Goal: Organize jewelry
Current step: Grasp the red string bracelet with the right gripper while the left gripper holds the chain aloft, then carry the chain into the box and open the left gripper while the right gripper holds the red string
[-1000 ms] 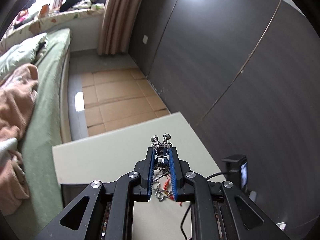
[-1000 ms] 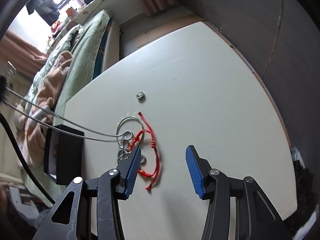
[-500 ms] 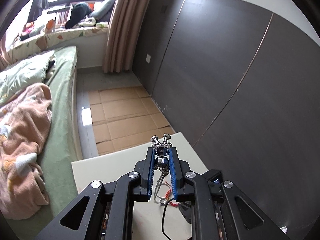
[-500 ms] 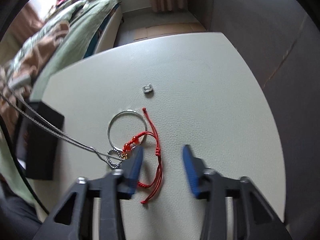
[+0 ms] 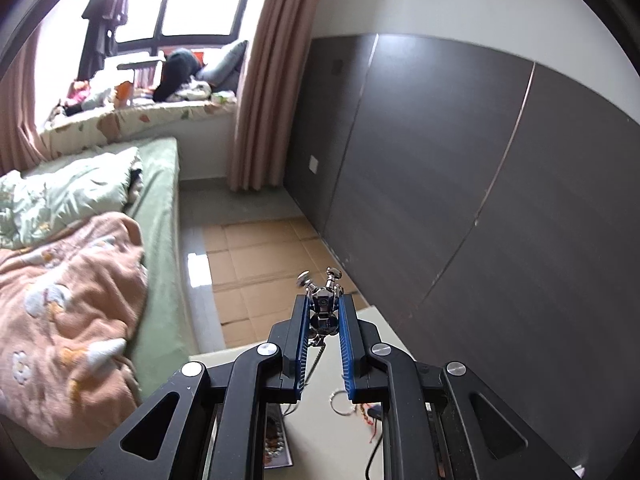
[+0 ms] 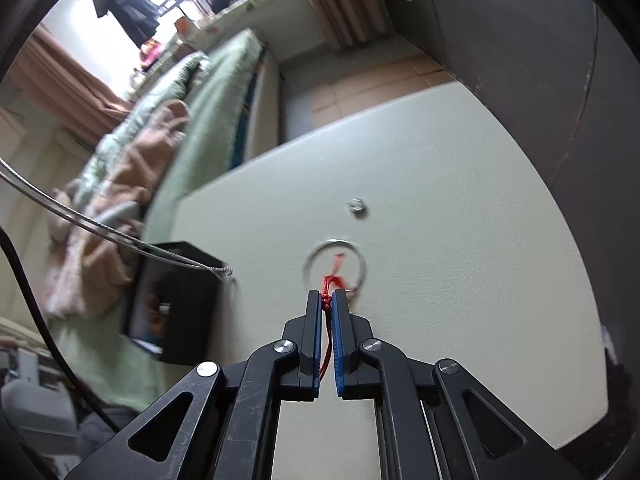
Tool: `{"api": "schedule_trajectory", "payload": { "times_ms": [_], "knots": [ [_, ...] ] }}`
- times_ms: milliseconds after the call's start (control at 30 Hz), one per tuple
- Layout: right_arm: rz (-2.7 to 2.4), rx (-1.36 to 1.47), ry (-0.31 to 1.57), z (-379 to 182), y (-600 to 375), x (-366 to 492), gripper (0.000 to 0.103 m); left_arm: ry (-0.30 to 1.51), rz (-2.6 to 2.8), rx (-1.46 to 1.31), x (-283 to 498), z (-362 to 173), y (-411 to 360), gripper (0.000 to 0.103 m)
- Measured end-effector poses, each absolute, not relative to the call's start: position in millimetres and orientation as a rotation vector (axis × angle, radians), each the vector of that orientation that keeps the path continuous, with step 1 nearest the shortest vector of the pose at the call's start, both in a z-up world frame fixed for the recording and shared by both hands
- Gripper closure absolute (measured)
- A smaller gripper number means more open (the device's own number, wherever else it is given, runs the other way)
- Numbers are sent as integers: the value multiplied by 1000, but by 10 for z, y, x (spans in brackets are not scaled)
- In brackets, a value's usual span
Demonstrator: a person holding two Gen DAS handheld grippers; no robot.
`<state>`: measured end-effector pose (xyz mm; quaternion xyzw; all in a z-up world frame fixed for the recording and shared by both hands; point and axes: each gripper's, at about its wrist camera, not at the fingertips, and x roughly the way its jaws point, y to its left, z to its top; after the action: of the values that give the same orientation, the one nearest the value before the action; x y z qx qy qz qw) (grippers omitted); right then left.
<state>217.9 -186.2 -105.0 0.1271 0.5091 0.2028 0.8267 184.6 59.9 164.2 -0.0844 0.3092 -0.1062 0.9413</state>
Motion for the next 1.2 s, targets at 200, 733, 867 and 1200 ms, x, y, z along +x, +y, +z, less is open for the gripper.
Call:
{"api": "schedule_trajectory", "payload": {
  "times_ms": [200, 733, 867, 1200],
  "knots": [
    [452, 281, 1075, -1009, -1757, 2127, 96, 565, -166, -160, 1690, 1955, 765, 88],
    [471, 265, 1083, -1034, -1523, 2179, 96, 548, -97, -155, 1652, 1995, 1085, 88],
    [476, 259, 1086, -1044, -1496, 2175, 96, 562, -85, -170, 1718, 1881, 1166, 88],
    [494, 254, 1090, -1051, -1441, 2167, 96, 618, -85, -180, 1886, 1481, 1227, 88]
  ]
}}
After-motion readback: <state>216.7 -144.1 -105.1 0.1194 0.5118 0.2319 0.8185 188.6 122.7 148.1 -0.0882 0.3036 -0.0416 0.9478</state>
